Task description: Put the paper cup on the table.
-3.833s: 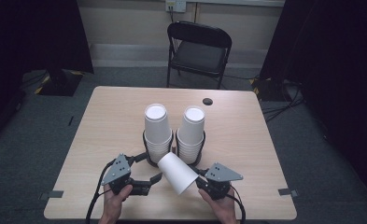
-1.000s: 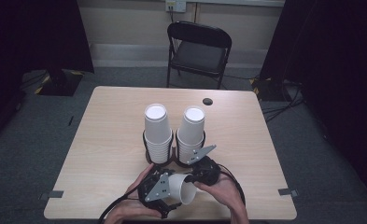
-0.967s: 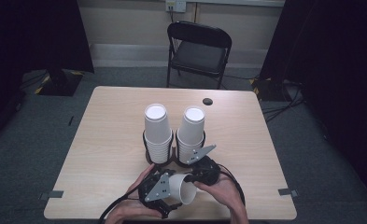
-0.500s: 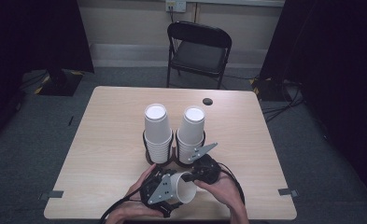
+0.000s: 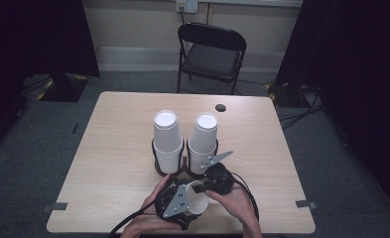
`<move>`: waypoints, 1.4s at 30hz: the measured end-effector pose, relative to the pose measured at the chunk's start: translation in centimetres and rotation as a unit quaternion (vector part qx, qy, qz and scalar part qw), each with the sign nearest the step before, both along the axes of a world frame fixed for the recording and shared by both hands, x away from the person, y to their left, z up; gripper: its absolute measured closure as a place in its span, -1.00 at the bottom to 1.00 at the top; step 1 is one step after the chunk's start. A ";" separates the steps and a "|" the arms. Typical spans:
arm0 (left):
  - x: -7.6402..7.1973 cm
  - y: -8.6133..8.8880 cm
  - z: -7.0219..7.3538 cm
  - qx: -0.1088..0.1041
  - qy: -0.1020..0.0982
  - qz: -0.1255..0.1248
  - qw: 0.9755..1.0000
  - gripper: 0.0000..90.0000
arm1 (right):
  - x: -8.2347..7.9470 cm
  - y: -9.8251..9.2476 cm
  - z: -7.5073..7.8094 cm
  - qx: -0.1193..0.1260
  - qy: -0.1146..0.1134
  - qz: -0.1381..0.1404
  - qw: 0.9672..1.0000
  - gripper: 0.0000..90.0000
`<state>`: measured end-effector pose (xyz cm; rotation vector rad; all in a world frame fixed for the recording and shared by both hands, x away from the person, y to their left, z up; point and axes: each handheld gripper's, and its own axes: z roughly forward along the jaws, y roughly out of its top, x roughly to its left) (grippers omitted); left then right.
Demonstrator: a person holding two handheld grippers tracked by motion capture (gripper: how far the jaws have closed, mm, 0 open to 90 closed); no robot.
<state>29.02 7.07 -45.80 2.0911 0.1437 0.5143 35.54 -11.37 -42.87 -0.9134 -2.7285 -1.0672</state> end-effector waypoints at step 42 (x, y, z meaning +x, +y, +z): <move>1.4 3.5 -0.1 -0.140 0.094 0.075 0.983 -0.79 | -1.5 -2.8 0.8 0.170 -0.090 -0.119 0.974 0.20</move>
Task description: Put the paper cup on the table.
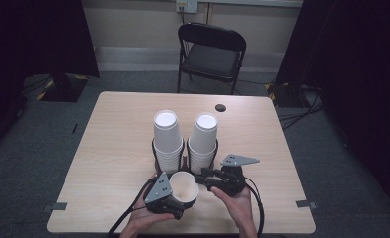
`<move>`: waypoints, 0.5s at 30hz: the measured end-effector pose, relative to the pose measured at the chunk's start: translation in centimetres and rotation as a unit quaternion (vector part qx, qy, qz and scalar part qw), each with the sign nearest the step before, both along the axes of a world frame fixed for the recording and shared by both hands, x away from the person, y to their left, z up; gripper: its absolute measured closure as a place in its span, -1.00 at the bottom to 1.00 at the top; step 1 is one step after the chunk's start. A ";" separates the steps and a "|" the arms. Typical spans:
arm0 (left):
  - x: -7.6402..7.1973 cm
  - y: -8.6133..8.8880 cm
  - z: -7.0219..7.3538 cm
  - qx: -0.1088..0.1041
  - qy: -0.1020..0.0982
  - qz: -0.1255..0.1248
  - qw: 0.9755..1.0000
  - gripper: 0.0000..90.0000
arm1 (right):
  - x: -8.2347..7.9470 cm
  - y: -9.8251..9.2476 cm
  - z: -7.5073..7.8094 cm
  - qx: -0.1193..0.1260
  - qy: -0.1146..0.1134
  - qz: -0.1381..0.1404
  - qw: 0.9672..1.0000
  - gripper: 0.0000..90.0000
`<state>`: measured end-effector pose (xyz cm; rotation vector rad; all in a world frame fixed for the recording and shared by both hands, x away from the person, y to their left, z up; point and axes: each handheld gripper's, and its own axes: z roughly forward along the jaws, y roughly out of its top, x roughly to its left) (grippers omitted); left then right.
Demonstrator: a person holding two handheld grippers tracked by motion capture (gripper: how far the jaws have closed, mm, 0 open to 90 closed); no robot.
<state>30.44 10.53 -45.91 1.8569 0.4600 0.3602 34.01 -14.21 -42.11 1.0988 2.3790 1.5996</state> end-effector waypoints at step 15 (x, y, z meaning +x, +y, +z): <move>-0.2 4.4 0.8 -0.034 0.008 0.068 0.997 -0.79 | -1.6 -1.7 -1.7 0.014 -0.096 -0.080 0.992 -0.18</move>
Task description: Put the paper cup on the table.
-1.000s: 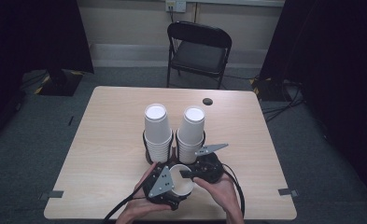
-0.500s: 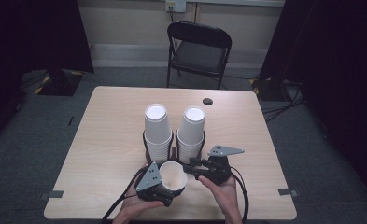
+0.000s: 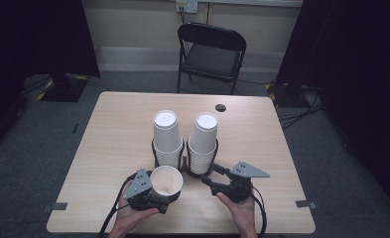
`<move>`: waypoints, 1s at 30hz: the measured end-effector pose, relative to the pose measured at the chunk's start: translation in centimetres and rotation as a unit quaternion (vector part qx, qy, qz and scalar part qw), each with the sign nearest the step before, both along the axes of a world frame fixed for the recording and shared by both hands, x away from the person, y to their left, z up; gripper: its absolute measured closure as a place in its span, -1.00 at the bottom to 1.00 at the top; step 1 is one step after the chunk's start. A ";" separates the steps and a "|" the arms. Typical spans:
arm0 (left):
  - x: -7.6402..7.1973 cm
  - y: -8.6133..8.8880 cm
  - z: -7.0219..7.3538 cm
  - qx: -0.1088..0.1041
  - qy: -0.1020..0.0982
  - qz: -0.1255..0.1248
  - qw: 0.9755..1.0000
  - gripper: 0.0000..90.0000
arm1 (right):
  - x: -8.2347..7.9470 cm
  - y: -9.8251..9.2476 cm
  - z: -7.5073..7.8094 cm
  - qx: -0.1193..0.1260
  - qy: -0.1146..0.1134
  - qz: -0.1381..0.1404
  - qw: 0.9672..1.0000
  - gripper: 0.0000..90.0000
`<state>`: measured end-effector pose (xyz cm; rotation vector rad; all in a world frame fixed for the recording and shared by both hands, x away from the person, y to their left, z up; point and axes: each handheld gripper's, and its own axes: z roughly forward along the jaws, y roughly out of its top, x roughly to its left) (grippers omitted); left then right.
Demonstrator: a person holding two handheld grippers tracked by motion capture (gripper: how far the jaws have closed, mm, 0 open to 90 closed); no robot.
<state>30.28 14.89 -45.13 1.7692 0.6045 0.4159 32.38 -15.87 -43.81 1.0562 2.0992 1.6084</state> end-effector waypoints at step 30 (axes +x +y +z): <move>4.8 7.7 2.6 -0.051 -0.014 0.152 0.987 -0.79 | -1.1 -4.1 -5.1 -0.022 -0.040 -0.192 0.980 -0.70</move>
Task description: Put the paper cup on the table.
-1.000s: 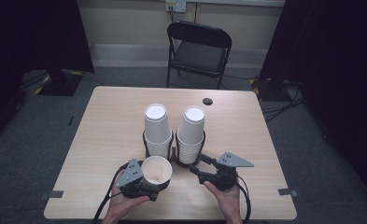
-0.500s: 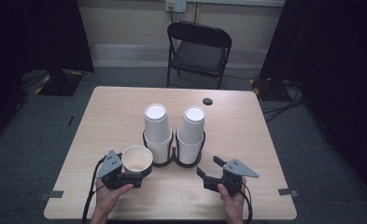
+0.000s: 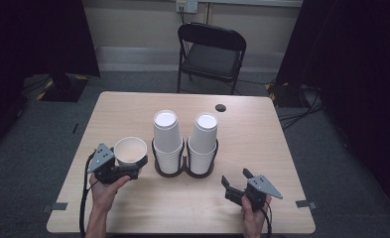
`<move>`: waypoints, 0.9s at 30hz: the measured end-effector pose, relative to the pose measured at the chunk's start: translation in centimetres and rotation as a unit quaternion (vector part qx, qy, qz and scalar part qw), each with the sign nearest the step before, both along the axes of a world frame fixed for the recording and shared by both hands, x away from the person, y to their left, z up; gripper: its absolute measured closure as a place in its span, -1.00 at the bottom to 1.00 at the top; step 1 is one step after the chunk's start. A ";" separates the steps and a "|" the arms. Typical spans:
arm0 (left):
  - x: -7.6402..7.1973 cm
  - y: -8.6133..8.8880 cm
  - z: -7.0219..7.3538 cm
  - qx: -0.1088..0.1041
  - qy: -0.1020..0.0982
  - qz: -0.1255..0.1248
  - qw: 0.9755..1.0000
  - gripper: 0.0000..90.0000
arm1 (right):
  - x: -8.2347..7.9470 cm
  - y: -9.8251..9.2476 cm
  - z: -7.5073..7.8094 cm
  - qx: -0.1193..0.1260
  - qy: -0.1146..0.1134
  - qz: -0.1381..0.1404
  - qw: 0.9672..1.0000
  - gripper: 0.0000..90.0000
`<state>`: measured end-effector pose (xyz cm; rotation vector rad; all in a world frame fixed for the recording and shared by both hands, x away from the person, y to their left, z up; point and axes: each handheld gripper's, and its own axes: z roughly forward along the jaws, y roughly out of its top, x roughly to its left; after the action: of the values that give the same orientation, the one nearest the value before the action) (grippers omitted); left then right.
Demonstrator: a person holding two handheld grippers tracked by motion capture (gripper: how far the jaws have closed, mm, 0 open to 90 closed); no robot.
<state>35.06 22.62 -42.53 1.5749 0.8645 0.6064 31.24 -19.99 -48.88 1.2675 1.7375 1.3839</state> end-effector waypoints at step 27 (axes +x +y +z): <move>6.8 0.0 -3.9 0.008 0.043 0.018 0.999 -0.87 | 0.1 0.8 -0.5 -0.008 -0.019 -0.022 1.000 -0.70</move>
<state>41.82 22.63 -46.43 1.6119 0.9570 0.5759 31.37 -19.17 -49.43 1.2568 1.6814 1.3581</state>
